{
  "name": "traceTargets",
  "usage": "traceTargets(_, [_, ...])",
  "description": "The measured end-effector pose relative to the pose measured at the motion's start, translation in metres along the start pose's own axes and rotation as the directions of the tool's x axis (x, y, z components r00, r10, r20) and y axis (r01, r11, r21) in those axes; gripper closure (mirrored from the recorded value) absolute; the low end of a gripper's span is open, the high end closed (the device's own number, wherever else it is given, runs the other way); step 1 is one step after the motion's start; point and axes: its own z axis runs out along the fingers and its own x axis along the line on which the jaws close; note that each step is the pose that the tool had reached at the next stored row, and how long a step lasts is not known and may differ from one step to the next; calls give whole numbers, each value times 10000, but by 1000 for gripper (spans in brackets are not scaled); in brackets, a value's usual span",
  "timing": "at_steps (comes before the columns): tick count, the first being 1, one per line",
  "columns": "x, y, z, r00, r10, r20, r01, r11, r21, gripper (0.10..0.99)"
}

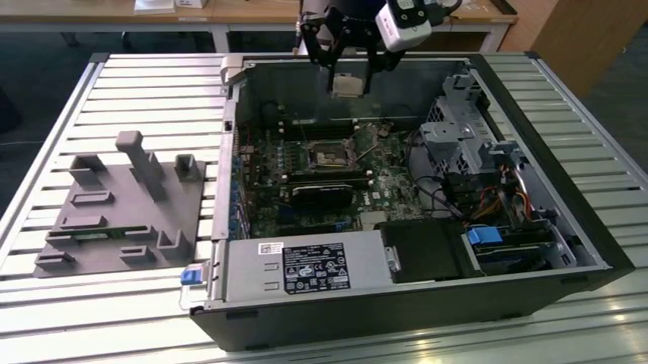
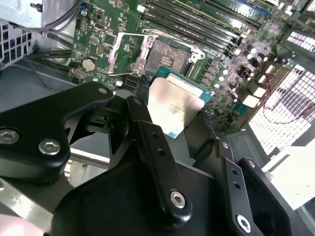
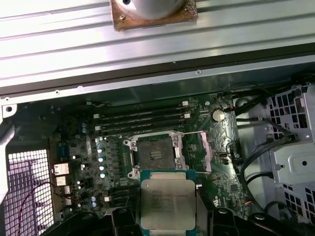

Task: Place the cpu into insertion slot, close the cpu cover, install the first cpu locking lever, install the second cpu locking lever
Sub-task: 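Place the cpu into insertion slot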

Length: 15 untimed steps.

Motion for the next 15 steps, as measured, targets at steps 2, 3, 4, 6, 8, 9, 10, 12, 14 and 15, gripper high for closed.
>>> traceTargets(2, [2, 0, 1, 9998, 214, 19, -214, 9998, -5, 549])
traceTargets(3, [3, -1, 2, 9995, 316, 28, -316, 9995, -8, 549])
traceTargets(4, [5, -1, 2, 9991, 425, 38, -425, 9991, -11, 549])
traceTargets(6, [7, -1, 2, 9982, 602, 53, -602, 9982, -14, 549])
traceTargets(8, [8, -1, 2, 9972, 749, 67, -749, 9972, -18, 549])
traceTargets(9, [10, -2, 2, 9966, 821, 73, -821, 9966, -20, 549])
traceTargets(10, [11, -2, 2, 9960, 889, 79, -888, 9960, -22, 549])
traceTargets(12, [12, -2, 2, 9948, 1017, 90, -1017, 9948, -25, 549])
traceTargets(14, [12, -2, 3, 9935, 1131, 100, -1130, 9936, -29, 549])
traceTargets(15, [12, -2, 3, 9929, 1187, 105, -1186, 9929, -30, 549])
